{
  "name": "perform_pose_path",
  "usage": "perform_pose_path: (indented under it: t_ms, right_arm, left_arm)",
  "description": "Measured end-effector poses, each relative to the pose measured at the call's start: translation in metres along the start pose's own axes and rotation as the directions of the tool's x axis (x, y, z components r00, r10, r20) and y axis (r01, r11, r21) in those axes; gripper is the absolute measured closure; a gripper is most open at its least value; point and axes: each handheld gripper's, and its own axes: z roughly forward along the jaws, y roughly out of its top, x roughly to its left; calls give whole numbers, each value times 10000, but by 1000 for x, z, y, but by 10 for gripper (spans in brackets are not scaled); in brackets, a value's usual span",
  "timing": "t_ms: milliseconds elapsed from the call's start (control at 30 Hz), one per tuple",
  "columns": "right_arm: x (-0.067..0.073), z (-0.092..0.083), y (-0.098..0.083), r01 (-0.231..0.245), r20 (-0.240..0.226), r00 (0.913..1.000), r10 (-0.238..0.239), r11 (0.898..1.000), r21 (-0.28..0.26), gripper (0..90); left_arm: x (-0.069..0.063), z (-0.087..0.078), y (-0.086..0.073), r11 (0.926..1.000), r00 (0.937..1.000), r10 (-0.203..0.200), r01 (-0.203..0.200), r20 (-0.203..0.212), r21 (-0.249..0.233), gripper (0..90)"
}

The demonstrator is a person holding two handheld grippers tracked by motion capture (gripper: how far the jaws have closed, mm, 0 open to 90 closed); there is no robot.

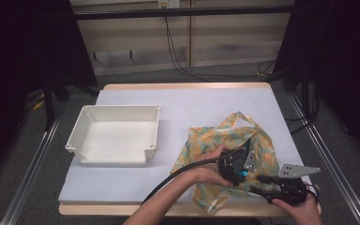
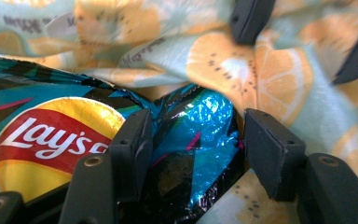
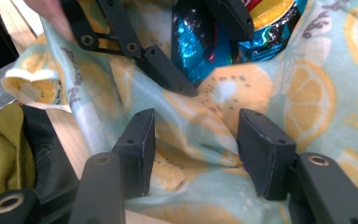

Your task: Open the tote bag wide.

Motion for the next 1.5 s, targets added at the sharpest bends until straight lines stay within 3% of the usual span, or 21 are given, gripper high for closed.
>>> perform_pose_path:
  t_ms: [300,367,600,667,700,733,800,933,1000,1033,1100,1133,1167,1200,1233,1267,1300,1333,1367,1467,1500]
  right_arm:
    - [0,1,0,33,29,10000,-33,10000,28,459]
    - [0,1,0,51,79,10000,-52,10000,62,457]
    - [0,2,1,39,76,10000,-39,10000,16,457]
    - [0,2,2,73,72,9999,-73,10000,-10,457]
    - [-1,2,2,74,69,9999,-74,10000,1,457]
    - [-1,3,2,67,79,9999,-67,10000,7,458]
    - [-1,3,2,-31,60,10000,31,10000,19,459]
    - [-2,2,3,-13,182,9998,14,10000,-44,458]
    - [-4,3,2,-98,189,9998,98,10000,2,462]
    - [-4,3,2,-98,189,9998,98,10000,2,462]
    - [-6,3,1,-183,213,9996,181,9998,49,496]
    - [-6,3,1,-218,245,9995,217,9997,51,506]
    - [-7,3,1,-219,241,9995,219,9998,16,527]
    - [-7,3,1,-219,241,9995,219,9998,16,527]
    - [-8,4,1,-243,347,9991,242,9997,35,585]
    - [-8,4,1,-243,347,9991,242,9997,35,585]
    - [-8,5,1,-278,299,9992,274,9996,102,636]
    - [-8,5,1,-278,299,9992,274,9996,102,636]
    - [-8,6,2,-260,288,9993,256,9996,127,682]
    - [-7,6,3,-257,230,9994,254,9996,116,712]
    - [-6,5,4,-151,162,9998,150,9999,40,666]
  left_arm:
    - [1,4,-3,10000,9993,-85,83,-355,-53,508]
    - [1,6,-5,9997,9984,-214,208,-521,-120,682]
    - [10,-2,-9,9901,9918,-1260,1245,-199,-642,874]
    - [14,-8,-12,9775,9843,-1751,1766,231,-1155,879]
    - [17,-11,-14,9653,9751,-2111,2189,681,-1423,880]
    - [17,-11,-14,9653,9751,-2111,2189,681,-1423,880]
    - [22,-20,-17,9426,9626,-2470,2654,1113,-2029,881]
    - [21,-29,-16,9345,9627,-2416,2647,1222,-2379,880]
    - [21,-40,-17,9166,9580,-2414,2775,1547,-2878,879]
    - [21,-40,-17,9166,9580,-2414,2775,1547,-2878,879]
    - [24,-53,-21,8813,9448,-2659,3188,1916,-3488,879]
    - [24,-53,-21,8813,9448,-2659,3188,1916,-3488,879]
    - [27,-61,-25,8541,9355,-2852,3468,2087,-3876,879]
    - [27,-61,-25,8541,9355,-2852,3468,2087,-3876,879]
    - [28,-69,-27,8400,9330,-2909,3551,2120,-4103,879]
    - [28,-69,-27,8400,9330,-2909,3551,2120,-4103,879]
    - [30,-77,-29,8236,9312,-2985,3622,2093,-4364,879]
    - [30,-77,-29,8236,9312,-2985,3622,2093,-4364,878]
    - [32,-84,-32,7928,9237,-3102,3818,2247,-4750,879]
    - [33,-89,-34,7921,9256,-3111,3780,2157,-4793,879]
    - [31,-88,-34,8027,9291,-3145,3698,1948,-4679,879]
